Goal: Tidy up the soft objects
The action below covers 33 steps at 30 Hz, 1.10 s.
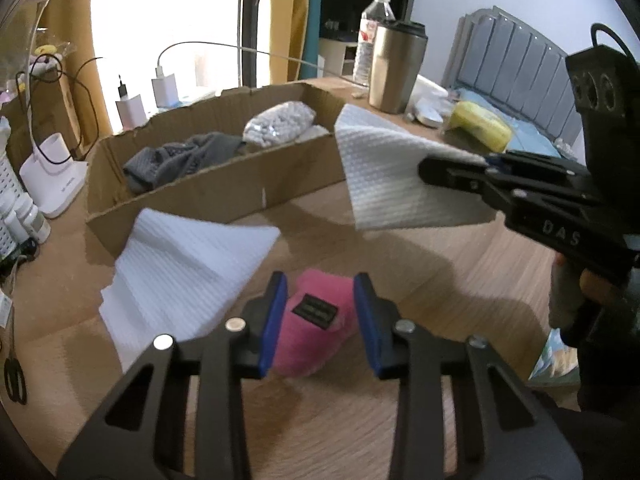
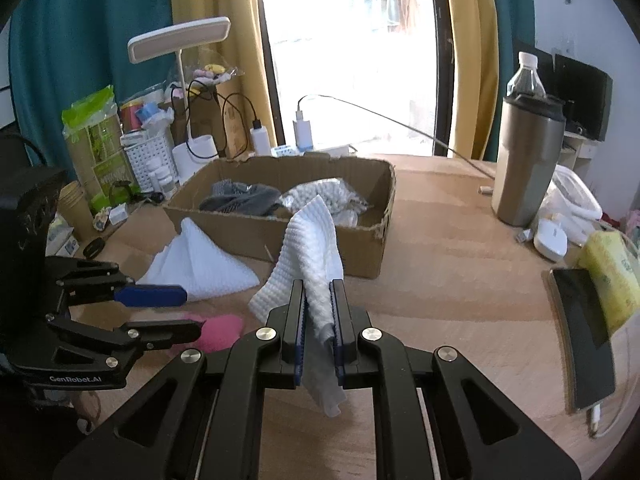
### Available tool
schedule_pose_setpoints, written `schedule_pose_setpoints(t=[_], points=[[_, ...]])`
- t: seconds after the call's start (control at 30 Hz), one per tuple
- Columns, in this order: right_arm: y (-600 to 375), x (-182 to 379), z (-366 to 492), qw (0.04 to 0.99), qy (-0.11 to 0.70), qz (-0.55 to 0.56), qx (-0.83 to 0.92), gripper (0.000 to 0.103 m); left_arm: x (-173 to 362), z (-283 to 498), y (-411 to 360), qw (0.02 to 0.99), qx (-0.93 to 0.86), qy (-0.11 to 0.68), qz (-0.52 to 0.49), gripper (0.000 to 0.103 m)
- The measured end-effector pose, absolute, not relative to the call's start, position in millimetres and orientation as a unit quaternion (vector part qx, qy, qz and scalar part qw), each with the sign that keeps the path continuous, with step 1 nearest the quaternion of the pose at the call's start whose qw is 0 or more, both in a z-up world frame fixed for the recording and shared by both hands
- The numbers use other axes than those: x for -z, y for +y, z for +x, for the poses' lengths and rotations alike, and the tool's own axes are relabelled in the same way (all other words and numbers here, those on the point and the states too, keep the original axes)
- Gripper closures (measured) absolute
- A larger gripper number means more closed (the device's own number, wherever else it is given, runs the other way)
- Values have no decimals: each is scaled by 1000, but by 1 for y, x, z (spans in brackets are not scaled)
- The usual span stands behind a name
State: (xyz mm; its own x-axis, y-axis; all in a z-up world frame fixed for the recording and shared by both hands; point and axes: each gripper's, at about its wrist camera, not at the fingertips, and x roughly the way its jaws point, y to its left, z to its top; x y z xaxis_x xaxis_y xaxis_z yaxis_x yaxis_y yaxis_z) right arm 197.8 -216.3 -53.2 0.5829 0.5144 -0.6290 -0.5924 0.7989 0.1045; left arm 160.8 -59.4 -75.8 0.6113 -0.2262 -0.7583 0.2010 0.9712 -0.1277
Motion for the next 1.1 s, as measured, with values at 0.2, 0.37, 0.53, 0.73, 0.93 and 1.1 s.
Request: schedule_pose_setpoints(t=[0.2,0.37,0.53,0.73,0.93,1.1], points=[[-216,52,200,889,333,-60,-310,91,87,166,-61,886,128,445,-25,46],[-217,57,201,887,340,-56,-309,90,99,173,-64,873,133,468,-31,35],[-221,60,203,886,343,-53,-306,91,112,180,-65,866,122,484,-17,37],[-223,57,205,888,339,-46,-306,90,110,179,-62,868,136,478,-19,57],[-225,51,209,892,329,-43,-308,90,95,173,-66,875,142,462,-15,61],[-224,44,213,894,321,-43,-310,90,75,169,-65,887,146,438,-20,60]])
